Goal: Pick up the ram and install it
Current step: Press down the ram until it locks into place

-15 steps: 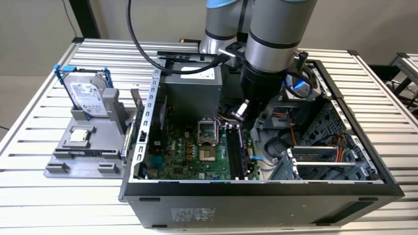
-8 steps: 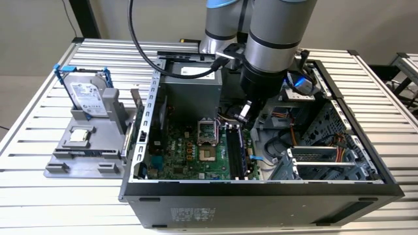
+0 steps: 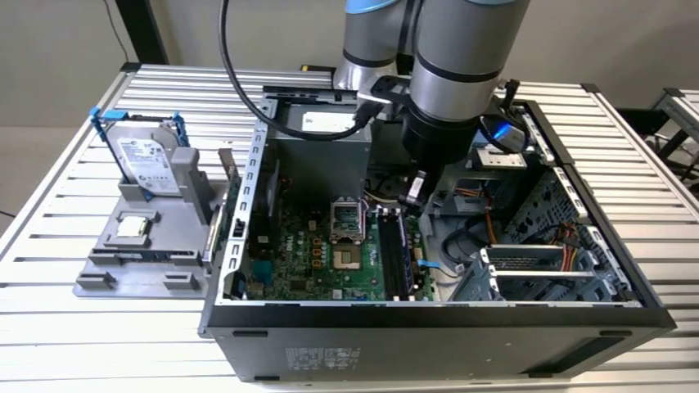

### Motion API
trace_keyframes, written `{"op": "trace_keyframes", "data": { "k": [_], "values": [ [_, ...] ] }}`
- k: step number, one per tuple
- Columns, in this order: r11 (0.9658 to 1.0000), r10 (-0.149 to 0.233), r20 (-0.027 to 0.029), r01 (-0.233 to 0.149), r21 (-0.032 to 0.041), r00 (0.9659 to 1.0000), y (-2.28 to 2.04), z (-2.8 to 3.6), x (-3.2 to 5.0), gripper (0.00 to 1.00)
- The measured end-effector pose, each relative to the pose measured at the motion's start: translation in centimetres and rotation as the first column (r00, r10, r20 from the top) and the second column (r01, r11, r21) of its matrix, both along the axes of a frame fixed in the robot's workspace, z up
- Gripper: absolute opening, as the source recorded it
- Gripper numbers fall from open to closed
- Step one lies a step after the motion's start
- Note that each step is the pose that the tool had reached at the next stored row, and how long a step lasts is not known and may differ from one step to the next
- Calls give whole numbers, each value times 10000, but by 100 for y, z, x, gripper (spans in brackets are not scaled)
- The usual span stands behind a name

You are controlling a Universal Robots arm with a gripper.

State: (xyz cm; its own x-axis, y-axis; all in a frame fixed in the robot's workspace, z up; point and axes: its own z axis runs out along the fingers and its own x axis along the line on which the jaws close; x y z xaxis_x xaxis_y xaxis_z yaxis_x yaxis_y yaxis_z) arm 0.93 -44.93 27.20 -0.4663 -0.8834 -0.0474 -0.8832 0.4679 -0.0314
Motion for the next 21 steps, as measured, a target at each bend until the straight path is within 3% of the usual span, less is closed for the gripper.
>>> {"op": "trace_keyframes", "data": {
  "k": [4, 8, 17, 21],
  "values": [
    [9974, 722, 27, -722, -1, 9974, 0, 0, -1, 0],
    [9897, 1434, 47, -1434, -3, 9897, 0, 0, 0, 0],
    [9596, 2813, 85, -2813, -11, 9596, 0, 0, 0, 0],
    [9430, 3327, 109, -3327, -19, 9430, 0, 0, 0, 0]
  ]
}}
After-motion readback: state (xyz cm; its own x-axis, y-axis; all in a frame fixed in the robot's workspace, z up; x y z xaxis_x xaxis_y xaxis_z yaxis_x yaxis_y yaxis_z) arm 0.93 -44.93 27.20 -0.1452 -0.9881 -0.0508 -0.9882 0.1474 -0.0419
